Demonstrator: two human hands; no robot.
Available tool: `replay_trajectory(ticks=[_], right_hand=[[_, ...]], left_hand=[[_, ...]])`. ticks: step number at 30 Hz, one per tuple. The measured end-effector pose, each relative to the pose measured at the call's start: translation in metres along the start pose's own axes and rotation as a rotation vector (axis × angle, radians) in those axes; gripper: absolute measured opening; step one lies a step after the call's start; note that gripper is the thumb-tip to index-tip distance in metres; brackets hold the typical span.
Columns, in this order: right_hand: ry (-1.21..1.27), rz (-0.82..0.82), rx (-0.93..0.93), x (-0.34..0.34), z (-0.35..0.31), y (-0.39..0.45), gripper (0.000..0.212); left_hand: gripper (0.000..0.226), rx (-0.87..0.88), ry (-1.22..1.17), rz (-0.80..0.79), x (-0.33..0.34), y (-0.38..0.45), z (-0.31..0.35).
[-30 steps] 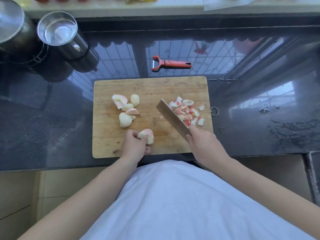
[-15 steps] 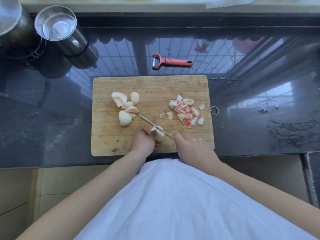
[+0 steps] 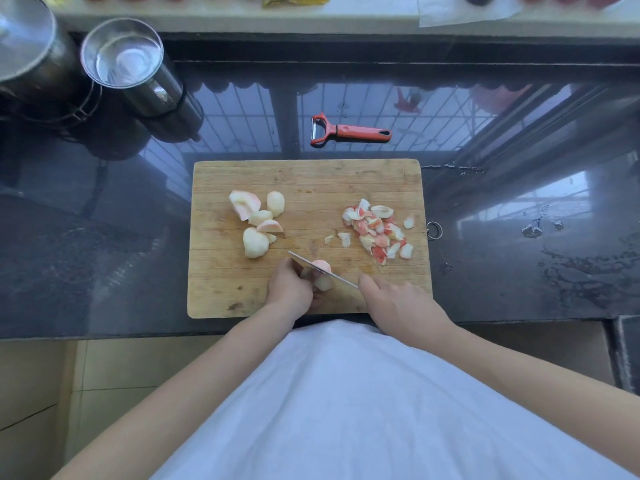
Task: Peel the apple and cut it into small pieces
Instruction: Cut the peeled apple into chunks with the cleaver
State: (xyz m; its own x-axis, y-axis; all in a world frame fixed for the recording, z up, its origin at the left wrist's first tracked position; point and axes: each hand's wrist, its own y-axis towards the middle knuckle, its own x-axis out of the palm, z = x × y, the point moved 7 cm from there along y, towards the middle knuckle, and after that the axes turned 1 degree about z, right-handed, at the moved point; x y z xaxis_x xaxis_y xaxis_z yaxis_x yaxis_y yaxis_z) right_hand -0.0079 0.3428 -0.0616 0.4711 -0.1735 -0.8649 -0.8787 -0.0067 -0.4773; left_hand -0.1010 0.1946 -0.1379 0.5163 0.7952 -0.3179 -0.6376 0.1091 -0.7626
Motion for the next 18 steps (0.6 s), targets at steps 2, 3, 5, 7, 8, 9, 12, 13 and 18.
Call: replay_trajectory(ticks=[2, 3, 5, 7, 8, 9, 12, 13, 18], right_hand=[[-0.004, -0.01, 0.016, 0.0, -0.001, 0.003, 0.022], [-0.011, 0.01, 0.008, -0.002, -0.004, 0.006, 0.023], [-0.017, 0.062, -0.016, -0.003, -0.01, 0.012, 0.023], [-0.004, 0.061, -0.025, 0.002, -0.013, 0.019, 0.018], [0.002, 0.076, -0.024, 0.004, -0.013, 0.021, 0.019], [0.009, 0.08, -0.017, 0.006, -0.012, 0.022, 0.023], [-0.003, 0.094, -0.024, 0.003, -0.015, 0.028, 0.043], [-0.008, 0.077, -0.025, 0.002, -0.016, 0.031, 0.047], [0.135, 0.155, 0.08, -0.009, 0.005, 0.028, 0.037]], left_hand=[[0.017, -0.013, -0.018, -0.016, 0.001, 0.003, -0.001], [0.019, -0.013, -0.014, -0.017, 0.002, 0.004, 0.0], [0.026, -0.02, -0.031, -0.022, 0.003, 0.004, -0.001], [0.031, -0.03, -0.071, -0.038, 0.004, 0.004, -0.001], [0.032, -0.032, -0.077, -0.036, 0.004, 0.002, 0.0], [0.032, -0.032, -0.077, -0.034, 0.004, 0.002, 0.001], [0.027, -0.029, -0.069, -0.024, 0.003, 0.001, 0.002], [0.024, -0.035, -0.06, -0.016, 0.002, 0.001, 0.002], [0.021, -0.116, -0.037, -0.058, -0.002, -0.006, 0.001]])
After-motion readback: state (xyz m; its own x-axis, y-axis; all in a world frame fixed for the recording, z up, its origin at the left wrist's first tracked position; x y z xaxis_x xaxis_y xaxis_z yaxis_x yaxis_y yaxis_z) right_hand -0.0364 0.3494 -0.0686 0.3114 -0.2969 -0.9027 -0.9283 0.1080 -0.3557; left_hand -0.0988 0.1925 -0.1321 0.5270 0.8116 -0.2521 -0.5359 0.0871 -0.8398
